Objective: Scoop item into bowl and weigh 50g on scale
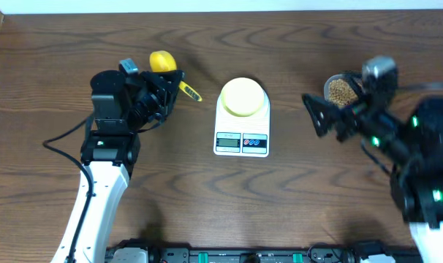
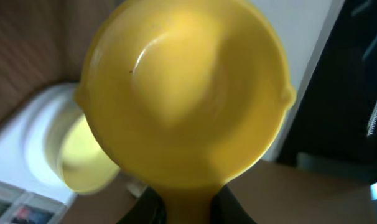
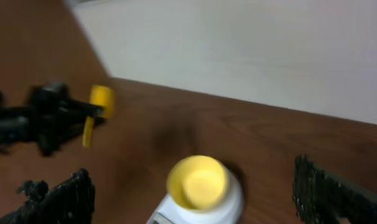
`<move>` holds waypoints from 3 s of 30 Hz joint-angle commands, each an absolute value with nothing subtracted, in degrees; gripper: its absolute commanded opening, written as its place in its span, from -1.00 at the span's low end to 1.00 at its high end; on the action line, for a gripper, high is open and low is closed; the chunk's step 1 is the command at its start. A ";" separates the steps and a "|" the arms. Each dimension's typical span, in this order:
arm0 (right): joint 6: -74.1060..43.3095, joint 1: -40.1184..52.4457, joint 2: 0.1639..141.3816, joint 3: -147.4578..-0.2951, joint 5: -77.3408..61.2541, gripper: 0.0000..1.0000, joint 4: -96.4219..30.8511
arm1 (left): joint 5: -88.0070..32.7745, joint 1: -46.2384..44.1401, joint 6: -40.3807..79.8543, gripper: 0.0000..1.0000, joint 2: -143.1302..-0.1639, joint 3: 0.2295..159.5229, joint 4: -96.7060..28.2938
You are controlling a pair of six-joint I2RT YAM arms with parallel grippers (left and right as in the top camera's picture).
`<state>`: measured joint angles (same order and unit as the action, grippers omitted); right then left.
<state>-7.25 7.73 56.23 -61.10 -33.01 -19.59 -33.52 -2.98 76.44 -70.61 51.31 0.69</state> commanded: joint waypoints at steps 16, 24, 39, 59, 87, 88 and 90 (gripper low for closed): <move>-18.63 26.30 76.90 -62.94 -31.90 0.51 -12.80 | -29.21 -14.96 93.34 -0.85 -70.11 51.40 0.73; -21.23 35.55 77.21 -62.94 -12.27 0.47 -10.24 | -28.67 -18.39 93.34 -0.84 -70.11 51.40 0.73; -21.19 36.42 78.13 -62.94 -11.88 -0.98 -10.17 | -29.12 -19.81 92.84 -0.84 -70.11 51.40 0.73; -13.65 21.32 79.18 -87.48 -8.73 -0.98 -41.95 | -26.33 -19.57 31.07 0.96 -70.11 51.40 -0.54; 0.99 -7.09 115.35 -108.31 -4.38 -0.98 -69.87 | -14.87 -17.54 2.31 0.95 -76.40 64.03 -31.11; 0.99 -7.11 115.74 -108.31 -4.40 -0.98 -69.89 | -14.87 -17.54 2.31 0.95 -77.28 64.03 -31.11; 1.74 -7.20 117.73 -108.31 -4.38 -0.98 -69.89 | -14.87 -17.54 2.33 0.95 -79.90 64.03 -31.09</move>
<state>-0.34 -6.63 115.63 -106.96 -4.64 -69.95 -15.94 -17.78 3.55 -76.99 63.40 -30.94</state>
